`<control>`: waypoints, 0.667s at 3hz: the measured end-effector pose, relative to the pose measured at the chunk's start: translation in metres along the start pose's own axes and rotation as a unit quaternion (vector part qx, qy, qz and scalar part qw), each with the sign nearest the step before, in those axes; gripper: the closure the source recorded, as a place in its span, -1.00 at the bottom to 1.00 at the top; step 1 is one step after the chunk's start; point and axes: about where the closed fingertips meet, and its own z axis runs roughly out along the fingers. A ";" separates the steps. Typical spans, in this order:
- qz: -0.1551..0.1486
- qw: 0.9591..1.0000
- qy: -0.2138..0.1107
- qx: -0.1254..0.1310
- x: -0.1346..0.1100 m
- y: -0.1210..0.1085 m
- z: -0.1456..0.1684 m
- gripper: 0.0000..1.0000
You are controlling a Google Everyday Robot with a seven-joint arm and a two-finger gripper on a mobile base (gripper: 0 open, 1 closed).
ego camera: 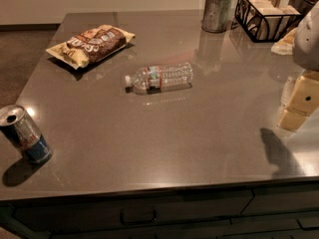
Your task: Pick water bottle
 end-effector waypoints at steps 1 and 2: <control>0.000 1.000 0.000 0.000 0.000 0.000 0.000 -1.00; -0.004 1.000 -0.003 -0.007 -0.015 -0.014 0.013 -1.00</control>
Offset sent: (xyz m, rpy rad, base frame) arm 0.0484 0.0283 -0.0185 0.0128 0.0501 0.0297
